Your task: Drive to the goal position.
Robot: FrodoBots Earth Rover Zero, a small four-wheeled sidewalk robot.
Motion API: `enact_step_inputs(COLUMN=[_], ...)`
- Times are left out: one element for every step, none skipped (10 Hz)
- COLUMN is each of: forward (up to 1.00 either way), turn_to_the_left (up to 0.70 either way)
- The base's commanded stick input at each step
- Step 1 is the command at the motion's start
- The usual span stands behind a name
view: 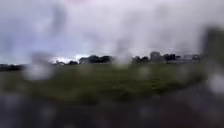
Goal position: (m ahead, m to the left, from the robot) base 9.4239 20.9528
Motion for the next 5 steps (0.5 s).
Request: enact_step_inputs(forward=[0.00,0.00,0.00,0.00,0.00], turn_to_the_left=[0.70,0.70,0.70,0.70,0.70])
